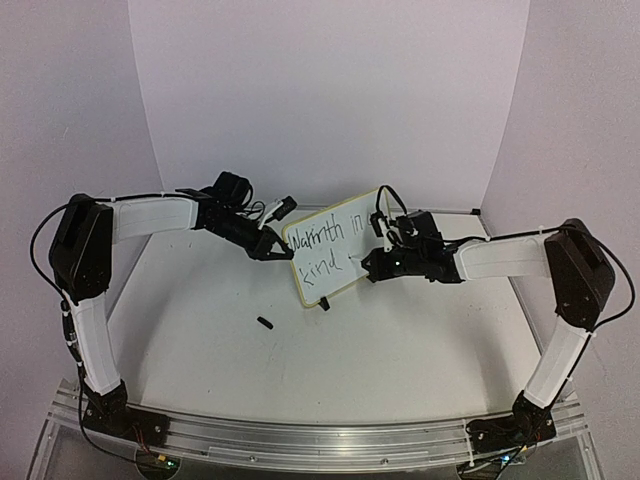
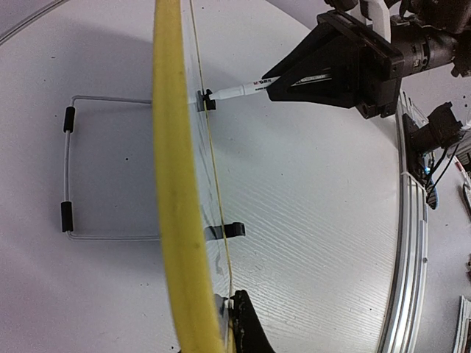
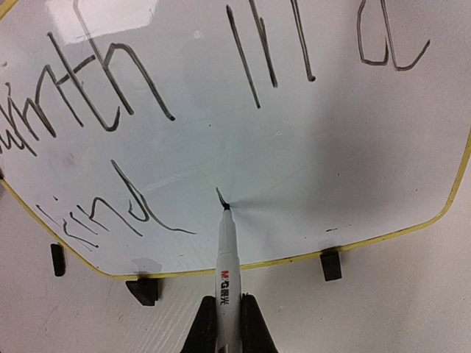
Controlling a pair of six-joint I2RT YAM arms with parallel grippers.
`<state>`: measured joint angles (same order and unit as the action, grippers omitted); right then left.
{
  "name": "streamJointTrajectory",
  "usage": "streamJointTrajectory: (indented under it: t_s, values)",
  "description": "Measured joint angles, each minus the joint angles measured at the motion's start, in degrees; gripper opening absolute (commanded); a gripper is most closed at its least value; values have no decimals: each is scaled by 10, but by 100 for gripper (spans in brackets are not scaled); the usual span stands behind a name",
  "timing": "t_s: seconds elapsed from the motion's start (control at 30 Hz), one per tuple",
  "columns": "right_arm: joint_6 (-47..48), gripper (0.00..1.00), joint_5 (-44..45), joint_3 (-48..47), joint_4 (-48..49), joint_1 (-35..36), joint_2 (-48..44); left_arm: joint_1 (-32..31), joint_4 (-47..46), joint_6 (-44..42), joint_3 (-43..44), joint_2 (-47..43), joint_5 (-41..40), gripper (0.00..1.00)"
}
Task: Write a sentence on the whiteboard
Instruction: Write on the whiteboard with the whiteboard.
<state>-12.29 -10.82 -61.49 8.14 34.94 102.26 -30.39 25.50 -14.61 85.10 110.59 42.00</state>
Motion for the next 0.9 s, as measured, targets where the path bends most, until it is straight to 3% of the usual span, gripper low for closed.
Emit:
streamJointTrajectory:
  t_s: [0.9]
  values:
    - [5, 0, 31, -14, -9, 1, -12, 0, 0, 0, 0, 1, 0, 0]
